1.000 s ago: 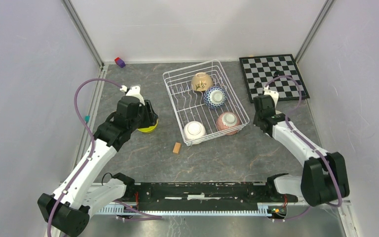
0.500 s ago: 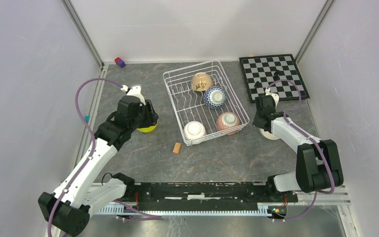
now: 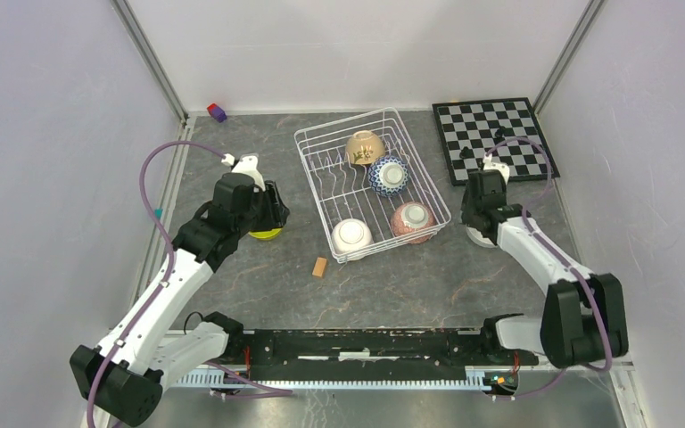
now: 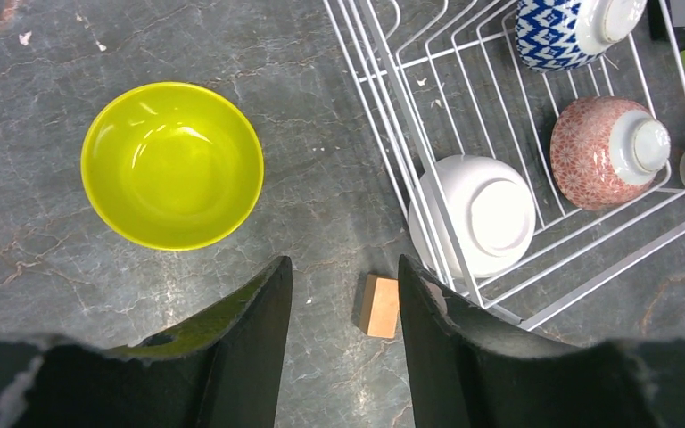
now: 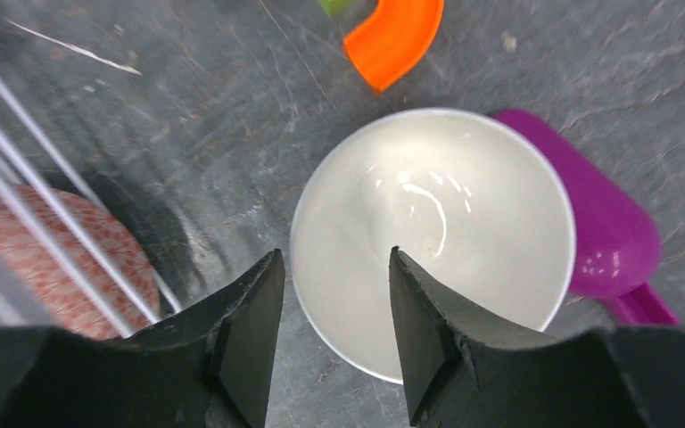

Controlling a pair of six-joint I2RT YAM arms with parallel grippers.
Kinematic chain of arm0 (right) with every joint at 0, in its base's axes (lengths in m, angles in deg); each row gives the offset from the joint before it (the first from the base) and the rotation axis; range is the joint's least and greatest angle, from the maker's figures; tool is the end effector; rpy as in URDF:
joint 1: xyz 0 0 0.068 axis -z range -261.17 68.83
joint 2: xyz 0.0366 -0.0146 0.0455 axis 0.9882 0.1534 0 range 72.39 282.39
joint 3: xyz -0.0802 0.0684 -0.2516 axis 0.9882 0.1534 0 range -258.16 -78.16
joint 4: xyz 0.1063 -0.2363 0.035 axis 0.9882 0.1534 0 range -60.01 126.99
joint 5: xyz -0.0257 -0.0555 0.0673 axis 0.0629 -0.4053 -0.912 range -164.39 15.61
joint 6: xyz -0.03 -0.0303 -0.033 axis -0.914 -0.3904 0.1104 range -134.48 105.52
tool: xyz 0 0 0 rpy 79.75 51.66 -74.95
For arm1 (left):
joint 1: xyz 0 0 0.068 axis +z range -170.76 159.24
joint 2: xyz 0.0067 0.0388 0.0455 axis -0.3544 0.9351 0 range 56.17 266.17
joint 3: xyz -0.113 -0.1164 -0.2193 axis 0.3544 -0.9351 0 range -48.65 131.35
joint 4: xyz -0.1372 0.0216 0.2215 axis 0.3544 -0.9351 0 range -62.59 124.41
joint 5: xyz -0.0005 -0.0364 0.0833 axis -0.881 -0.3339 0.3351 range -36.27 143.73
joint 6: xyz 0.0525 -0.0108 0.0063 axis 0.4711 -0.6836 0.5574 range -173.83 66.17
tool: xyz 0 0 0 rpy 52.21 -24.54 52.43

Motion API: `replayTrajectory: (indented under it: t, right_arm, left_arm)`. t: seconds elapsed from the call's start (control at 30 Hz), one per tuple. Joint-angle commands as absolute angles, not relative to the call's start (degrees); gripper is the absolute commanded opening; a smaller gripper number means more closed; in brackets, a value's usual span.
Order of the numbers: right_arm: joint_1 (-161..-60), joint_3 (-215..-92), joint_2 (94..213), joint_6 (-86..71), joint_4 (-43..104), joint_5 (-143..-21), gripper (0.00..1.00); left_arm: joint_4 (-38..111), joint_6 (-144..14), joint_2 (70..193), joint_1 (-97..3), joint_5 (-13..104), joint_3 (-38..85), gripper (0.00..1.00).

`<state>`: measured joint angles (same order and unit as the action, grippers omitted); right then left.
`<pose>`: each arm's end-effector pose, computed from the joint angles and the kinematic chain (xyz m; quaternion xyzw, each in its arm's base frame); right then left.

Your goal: Unload the bowls from the dish rack

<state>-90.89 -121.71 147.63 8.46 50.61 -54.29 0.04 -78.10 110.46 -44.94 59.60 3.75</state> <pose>0.2568 0.0316 0.2060 0.1632 0.9192 -0.0691 0.3516 0.1849 -0.0789 0.3149 -0.0238 0.8908 -0.1436 0.4304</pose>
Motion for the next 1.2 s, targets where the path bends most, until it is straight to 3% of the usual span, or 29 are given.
replayTrajectory:
  t: [0.0, 0.17, 0.5, 0.7, 1.17]
  right_arm:
    - [-90.7, -124.3, 140.6, 3.0, 48.1, -56.7, 0.54]
    - [-90.7, -123.1, 134.3, -1.0, 43.9, -66.8, 0.66]
    - [-91.7, -122.3, 130.5, -4.1, 35.8, -87.8, 0.84]
    - [-99.4, -126.4, 135.3, -6.1, 34.7, -83.8, 0.94]
    - [-102.5, -119.1, 132.8, -6.2, 24.7, -78.9, 0.94]
  left_arm:
    - [2.8, -75.1, 110.9, -44.8, 56.4, 3.6, 0.56]
    - [3.5, -74.5, 111.7, -44.8, 52.1, 3.8, 0.61]
    - [10.6, -77.3, 117.4, -44.8, 35.6, 5.1, 0.87]
    - [18.3, -83.8, 124.6, -45.9, 31.7, 8.0, 0.92]
    - [32.0, -99.0, 144.4, -54.0, 40.9, 15.5, 1.0]
